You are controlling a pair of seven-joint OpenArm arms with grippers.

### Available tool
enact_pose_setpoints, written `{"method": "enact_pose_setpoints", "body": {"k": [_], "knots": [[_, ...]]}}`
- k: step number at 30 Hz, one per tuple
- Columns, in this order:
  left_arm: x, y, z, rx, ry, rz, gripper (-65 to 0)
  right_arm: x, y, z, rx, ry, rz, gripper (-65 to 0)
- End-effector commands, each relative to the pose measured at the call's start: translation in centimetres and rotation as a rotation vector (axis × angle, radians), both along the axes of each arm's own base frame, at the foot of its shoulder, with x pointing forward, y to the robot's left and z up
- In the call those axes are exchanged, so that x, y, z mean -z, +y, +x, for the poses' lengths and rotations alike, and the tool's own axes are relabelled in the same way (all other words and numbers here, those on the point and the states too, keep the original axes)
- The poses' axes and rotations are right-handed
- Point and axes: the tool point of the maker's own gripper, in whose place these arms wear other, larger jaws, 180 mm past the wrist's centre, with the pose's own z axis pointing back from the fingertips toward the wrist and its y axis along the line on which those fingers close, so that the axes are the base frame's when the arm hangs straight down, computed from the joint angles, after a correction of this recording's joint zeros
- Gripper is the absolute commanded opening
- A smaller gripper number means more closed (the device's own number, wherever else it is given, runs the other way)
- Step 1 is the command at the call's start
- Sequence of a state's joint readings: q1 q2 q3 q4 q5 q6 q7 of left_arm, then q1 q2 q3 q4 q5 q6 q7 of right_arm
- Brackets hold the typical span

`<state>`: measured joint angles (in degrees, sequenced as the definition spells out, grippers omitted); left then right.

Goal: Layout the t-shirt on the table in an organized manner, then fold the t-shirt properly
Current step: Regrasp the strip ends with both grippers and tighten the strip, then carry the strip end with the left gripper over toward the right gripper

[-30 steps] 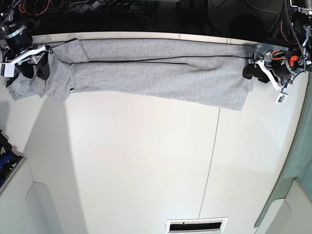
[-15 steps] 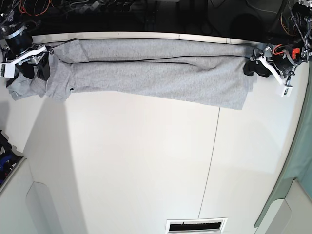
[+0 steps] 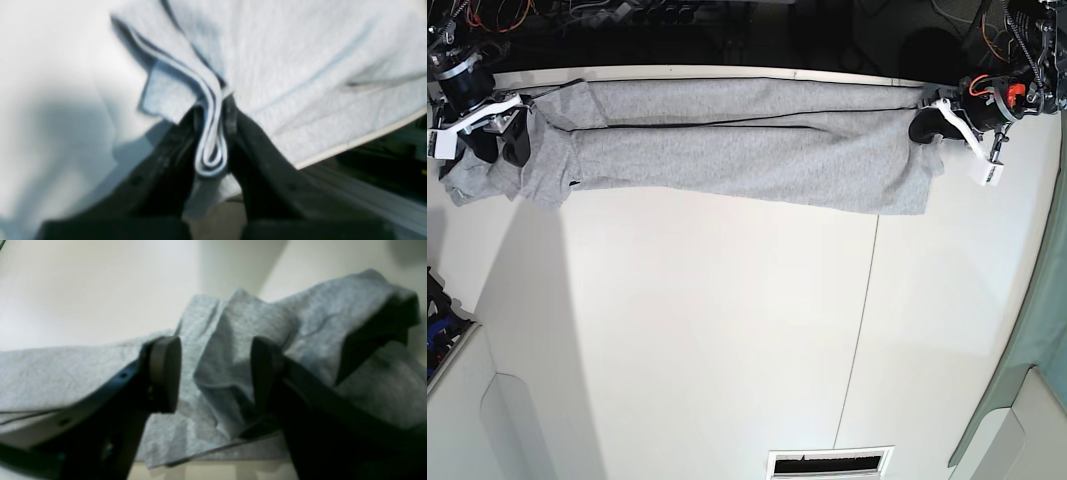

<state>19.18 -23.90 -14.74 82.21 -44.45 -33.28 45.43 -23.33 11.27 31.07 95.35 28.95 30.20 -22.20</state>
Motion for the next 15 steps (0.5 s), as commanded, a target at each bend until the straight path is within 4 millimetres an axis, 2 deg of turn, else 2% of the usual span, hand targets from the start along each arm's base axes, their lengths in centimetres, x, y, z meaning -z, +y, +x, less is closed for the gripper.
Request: {"method": "enact_pose_setpoints", "body": {"k": [1,5,8,12,15], "knots": [[-1.1,1.4,1.2,0.002,-0.044,0.042,-65.0,-1.1,-0.4,0.5,0.004,-0.040,-0.004,-31.8],[-3.1,2.1,2.3,0.047,-0.094,0.092,-65.0,-1.1,-0.4,0.5,0.005,-0.041,-0.003,-31.8],[-5.5,0.8,3.2,0.101,-0.165,0.107,-65.0,-1.1,-0.4,0.5,0.005,-0.041,-0.002,-31.8],[-9.6,-3.2,4.2,0.174,-0.295,0.057,-65.0,-1.1,-0.4,0.5,0.005,-0.040,-0.003,-31.8],[-11.3,-7.8,3.6,0.268,-0.342,0.008,-65.0,-1.1,-0.4,0.5,0.005,-0.041,-0.003,-31.8]]}}
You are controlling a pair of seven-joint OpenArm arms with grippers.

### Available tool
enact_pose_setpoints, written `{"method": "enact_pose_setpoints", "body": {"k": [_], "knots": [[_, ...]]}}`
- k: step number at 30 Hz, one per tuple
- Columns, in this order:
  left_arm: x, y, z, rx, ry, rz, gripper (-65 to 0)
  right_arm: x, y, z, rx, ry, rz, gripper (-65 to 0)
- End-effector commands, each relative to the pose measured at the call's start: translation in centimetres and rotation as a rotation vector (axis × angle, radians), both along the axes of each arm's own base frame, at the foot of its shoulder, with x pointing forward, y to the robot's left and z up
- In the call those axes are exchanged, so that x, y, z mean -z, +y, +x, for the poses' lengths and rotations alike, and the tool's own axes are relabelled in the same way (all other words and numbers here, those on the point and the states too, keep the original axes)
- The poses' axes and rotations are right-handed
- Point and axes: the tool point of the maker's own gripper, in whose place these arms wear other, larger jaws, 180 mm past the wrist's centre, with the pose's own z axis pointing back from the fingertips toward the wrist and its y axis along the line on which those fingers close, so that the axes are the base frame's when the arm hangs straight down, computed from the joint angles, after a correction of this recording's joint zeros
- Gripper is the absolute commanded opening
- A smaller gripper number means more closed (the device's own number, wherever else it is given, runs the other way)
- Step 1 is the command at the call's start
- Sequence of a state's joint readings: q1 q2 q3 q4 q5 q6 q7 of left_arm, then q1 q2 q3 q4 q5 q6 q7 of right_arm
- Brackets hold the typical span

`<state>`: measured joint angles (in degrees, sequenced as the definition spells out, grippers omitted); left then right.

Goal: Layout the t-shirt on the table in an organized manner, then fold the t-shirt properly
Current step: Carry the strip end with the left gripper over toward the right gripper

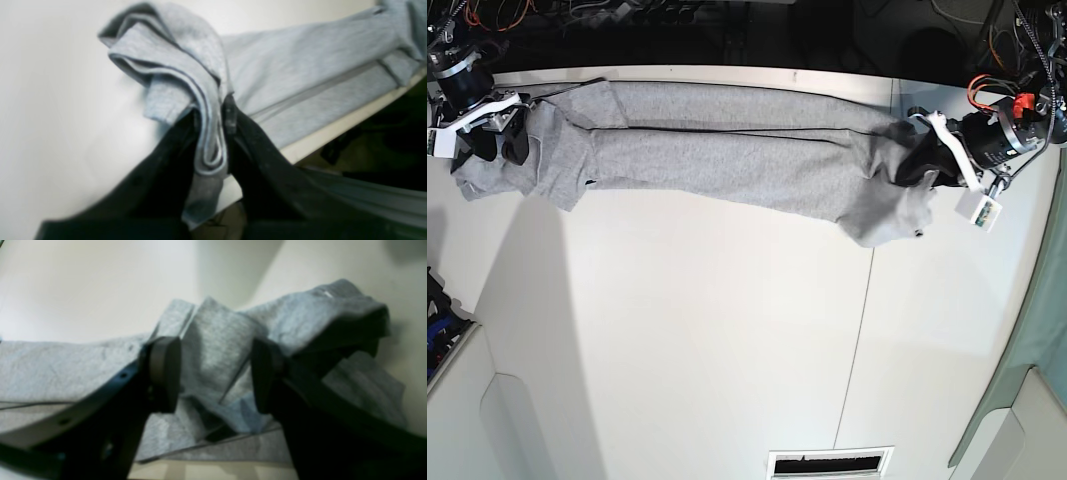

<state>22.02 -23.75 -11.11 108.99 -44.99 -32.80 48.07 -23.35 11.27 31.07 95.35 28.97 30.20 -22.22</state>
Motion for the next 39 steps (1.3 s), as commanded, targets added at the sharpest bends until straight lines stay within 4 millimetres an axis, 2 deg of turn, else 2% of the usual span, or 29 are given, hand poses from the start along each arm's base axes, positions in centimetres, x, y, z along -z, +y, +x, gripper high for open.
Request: {"method": "enact_pose_setpoints", "body": {"k": [1,5,10,14,17,21,22,25,27,32,36,37,38,39], "knots": [[-1.2,-2.1,0.1,0.051,-0.045,-0.035,-65.0,-1.1,-0.4,0.6,0.005,-0.042,-0.003,-31.8],[-0.1,-9.1,-1.3,0.196,-0.063,-0.047,-65.0,-1.1,-0.4,0.6,0.005,-0.042,-0.004,-31.8],[0.6,-15.6,-2.2,0.281,-0.079,-0.020,-65.0,-1.1,-0.4,0.6,0.005,-0.042,-0.003,-31.8],[0.2,-19.2,-2.6,0.318,-0.117,-0.062,-65.0,-1.1,-0.5,0.6,0.005,-0.042,-0.004,-31.8],[1.3,-21.2,-2.8,0.314,-0.078,-0.102,-65.0,-1.6,-0.7,0.7,0.018,-0.057,0.026,-31.8],[3.3,-23.5,-2.1,0.287,-0.010,-0.152,-65.0,-2.9,-2.5,0.8,0.066,-0.090,0.059,-31.8],[3.6,-24.0,-1.8,0.280,-0.001,-0.165,-62.3,-3.3,-3.2,0.8,0.079,-0.099,0.052,-31.8],[4.4,-25.0,-1.4,0.266,0.019,-0.195,-39.8,-4.2,-5.6,0.4,0.123,-0.106,0.024,-31.8],[4.7,-25.4,-1.3,0.275,0.027,-0.202,-30.7,-4.8,-7.1,0.1,0.148,-0.110,0.002,-31.8],[4.8,-26.0,-1.6,0.307,0.034,-0.192,-30.2,-6.9,-10.6,0.0,0.190,-0.126,-0.057,-31.8],[4.7,-26.4,-2.0,0.322,0.035,-0.195,-30.2,-8.3,-11.1,0.9,0.163,-0.152,-0.057,-32.1],[4.7,-26.5,-2.0,0.326,0.035,-0.195,-30.2,-8.4,-10.9,1.3,0.151,-0.154,-0.059,-35.0],[4.7,-26.4,-2.0,0.326,0.034,-0.195,-30.2,-8.3,-10.6,1.6,0.140,-0.152,-0.061,-41.6],[4.7,-26.4,-2.0,0.326,0.034,-0.195,-30.2,-8.2,-10.2,2.1,0.126,-0.151,-0.064,-51.8]]}}
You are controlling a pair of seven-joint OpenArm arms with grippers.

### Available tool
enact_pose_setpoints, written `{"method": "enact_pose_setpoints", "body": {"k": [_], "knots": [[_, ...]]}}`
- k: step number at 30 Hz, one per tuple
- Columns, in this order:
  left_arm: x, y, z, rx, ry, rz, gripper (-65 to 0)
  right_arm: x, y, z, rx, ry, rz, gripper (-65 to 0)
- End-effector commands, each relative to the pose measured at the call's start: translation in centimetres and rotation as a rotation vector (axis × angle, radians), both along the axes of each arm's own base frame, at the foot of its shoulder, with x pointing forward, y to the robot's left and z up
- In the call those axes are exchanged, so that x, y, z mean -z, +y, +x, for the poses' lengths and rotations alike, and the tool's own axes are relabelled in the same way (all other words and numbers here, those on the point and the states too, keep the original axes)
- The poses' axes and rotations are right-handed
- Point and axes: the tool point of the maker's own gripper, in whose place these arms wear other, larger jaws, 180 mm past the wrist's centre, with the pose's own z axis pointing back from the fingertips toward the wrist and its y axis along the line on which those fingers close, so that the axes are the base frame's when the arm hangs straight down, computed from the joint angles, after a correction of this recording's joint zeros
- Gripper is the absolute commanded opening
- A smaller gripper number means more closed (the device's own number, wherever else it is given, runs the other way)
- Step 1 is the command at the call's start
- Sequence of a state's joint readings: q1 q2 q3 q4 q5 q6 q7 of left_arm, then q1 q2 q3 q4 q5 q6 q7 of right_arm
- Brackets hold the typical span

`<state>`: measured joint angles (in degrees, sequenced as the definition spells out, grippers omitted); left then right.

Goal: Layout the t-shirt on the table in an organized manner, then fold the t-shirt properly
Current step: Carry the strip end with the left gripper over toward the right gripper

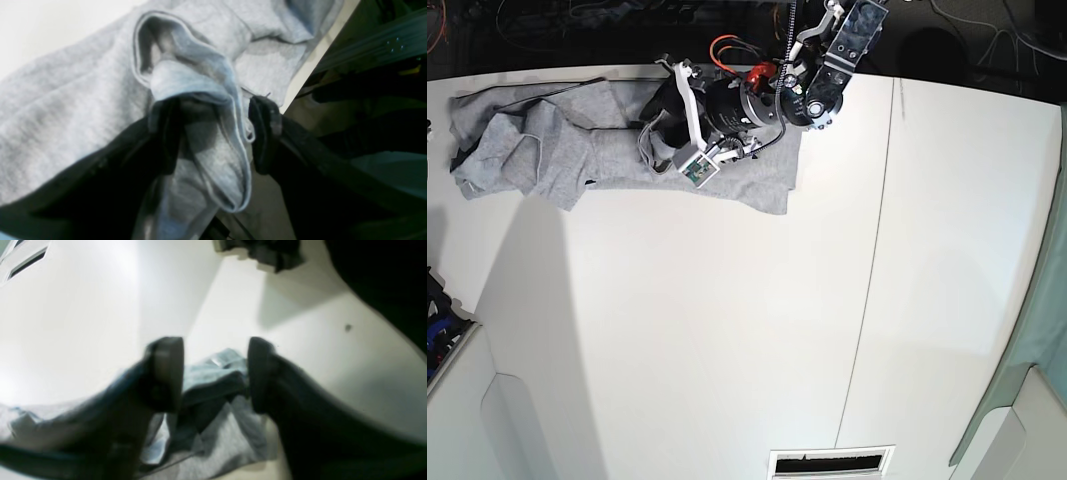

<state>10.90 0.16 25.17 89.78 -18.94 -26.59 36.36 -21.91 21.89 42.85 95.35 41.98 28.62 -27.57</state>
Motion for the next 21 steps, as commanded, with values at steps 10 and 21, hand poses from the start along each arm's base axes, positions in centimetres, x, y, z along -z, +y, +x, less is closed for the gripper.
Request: {"method": "enact_pose_setpoints", "body": {"k": [10,21], "knots": [[-1.8,-1.1,0.3,0.031,-0.042,-0.070,-29.7,7.0,3.5,1.8,-0.170,0.171,-0.174,-65.0],[-5.0,-4.3,-1.3,0.131,-0.099,-0.242,-26.6,11.8,2.1,-1.1,-0.070,0.239,-0.041,-65.0]]}}
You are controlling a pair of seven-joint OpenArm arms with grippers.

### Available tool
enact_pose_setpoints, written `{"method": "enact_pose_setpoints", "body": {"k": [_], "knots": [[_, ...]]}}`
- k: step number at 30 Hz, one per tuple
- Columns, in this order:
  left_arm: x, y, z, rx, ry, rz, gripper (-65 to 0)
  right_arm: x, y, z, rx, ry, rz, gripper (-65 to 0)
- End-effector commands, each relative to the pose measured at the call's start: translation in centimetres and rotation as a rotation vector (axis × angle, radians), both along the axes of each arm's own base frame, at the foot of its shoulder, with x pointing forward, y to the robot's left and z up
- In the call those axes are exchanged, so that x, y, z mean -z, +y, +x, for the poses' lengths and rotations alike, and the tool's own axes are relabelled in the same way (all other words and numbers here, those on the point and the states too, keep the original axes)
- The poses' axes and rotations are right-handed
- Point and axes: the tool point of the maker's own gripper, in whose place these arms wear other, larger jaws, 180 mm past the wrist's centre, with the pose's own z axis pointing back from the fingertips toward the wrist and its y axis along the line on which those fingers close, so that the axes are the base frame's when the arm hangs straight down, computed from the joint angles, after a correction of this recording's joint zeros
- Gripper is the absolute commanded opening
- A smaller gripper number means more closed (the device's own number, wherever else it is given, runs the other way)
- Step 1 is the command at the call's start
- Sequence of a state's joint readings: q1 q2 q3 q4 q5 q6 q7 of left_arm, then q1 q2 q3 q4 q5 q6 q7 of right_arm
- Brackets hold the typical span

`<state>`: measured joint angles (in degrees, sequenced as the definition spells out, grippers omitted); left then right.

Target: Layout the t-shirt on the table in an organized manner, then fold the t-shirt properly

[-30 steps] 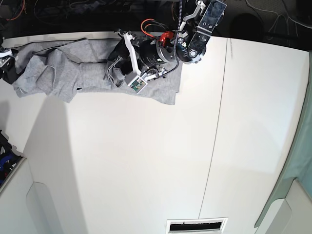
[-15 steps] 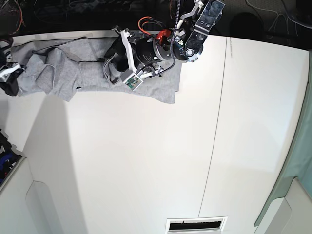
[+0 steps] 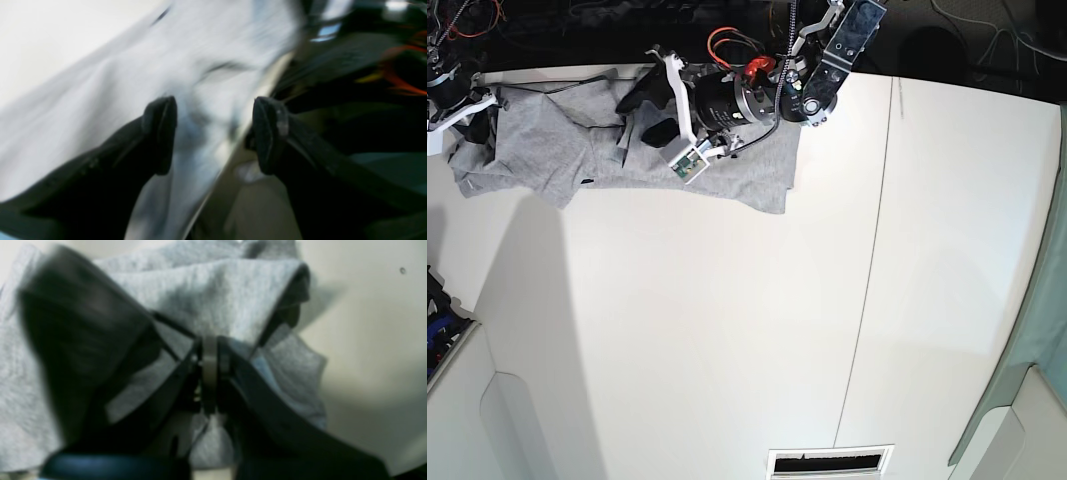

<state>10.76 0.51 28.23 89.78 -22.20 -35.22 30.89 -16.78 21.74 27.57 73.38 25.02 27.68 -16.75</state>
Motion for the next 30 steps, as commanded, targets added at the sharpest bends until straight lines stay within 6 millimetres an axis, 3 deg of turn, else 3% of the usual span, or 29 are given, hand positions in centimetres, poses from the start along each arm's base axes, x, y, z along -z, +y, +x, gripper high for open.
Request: {"method": "enact_pose_setpoints", "body": {"k": [1,6,11,15,16,17,20,22,24,30], "knots": [[-2.2,-1.2,0.4,0.003,-0.041,-0.083,-26.6,-1.7,-0.5,1.3,-0.005,-0.068,0.003,-65.0],[-3.8,-2.1,1.7,0.012,-0.098,-0.117,-26.6,-4.6,-1.5,3.2,0.026,-0.174,0.024,-65.0],[-3.0,-1.4,2.9,0.045,-0.100,-0.019,-26.6,-8.6,-4.5,3.8,0.127,-0.273,0.057,-65.0],[-3.1,0.1,4.4,-0.001,-0.107,0.003,-26.6,-10.8,-8.1,2.8,0.217,-0.300,0.041,-65.0],[-3.1,0.5,4.9,-0.020,-0.107,0.005,-26.6,-11.1,-9.1,2.5,0.242,-0.292,0.028,-62.2],[-3.0,1.0,5.3,-0.039,-0.105,0.007,-26.6,-11.2,-9.9,2.3,0.260,-0.283,0.017,-55.1],[-2.8,2.3,6.2,-0.086,-0.096,0.008,-26.6,-10.6,-11.3,1.6,0.280,-0.246,0.003,-30.9],[-2.8,2.7,6.5,-0.101,-0.092,0.007,-26.6,-9.7,-11.8,1.1,0.299,-0.223,0.032,-20.6],[-2.7,2.8,6.5,-0.102,-0.092,0.009,-26.6,-8.2,-11.3,0.5,0.317,-0.190,0.108,-20.1],[-2.7,2.8,6.5,-0.102,-0.092,0.009,-26.6,-3.5,-6.3,0.9,0.223,-0.073,0.299,-20.1]]}}
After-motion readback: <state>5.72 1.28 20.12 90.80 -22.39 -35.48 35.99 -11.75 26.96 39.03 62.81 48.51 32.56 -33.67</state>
